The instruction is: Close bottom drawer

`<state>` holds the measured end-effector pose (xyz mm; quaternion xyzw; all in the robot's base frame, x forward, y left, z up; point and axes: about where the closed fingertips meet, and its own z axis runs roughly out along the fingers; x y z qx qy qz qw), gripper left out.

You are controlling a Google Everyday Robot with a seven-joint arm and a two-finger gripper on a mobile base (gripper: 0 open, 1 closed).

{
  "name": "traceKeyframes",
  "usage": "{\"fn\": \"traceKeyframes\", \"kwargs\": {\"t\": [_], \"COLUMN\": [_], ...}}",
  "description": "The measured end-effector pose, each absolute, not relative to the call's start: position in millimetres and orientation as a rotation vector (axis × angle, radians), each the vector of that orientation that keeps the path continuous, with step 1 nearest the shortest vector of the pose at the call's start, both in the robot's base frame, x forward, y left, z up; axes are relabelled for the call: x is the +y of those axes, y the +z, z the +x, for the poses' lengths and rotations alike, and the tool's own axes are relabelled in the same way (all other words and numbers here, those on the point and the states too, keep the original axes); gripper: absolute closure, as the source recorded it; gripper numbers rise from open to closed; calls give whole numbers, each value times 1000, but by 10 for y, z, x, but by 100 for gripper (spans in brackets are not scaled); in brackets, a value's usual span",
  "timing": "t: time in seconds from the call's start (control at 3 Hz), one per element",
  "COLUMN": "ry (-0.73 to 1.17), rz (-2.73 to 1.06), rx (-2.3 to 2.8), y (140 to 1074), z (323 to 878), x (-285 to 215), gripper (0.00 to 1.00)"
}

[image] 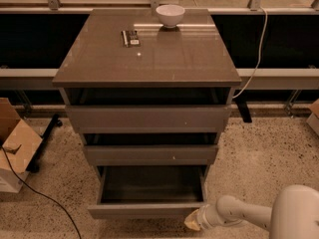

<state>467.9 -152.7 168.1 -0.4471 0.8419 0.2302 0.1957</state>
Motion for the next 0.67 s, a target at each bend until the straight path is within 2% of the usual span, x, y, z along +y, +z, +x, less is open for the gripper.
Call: {"fn": "traceKeyframes", "kwargs": {"t": [0.67], "ry": [609], "rz": [-1248], "rx": [2236], "y": [1623], "z": [5101], "x": [-1337], "gripper": [100]}}
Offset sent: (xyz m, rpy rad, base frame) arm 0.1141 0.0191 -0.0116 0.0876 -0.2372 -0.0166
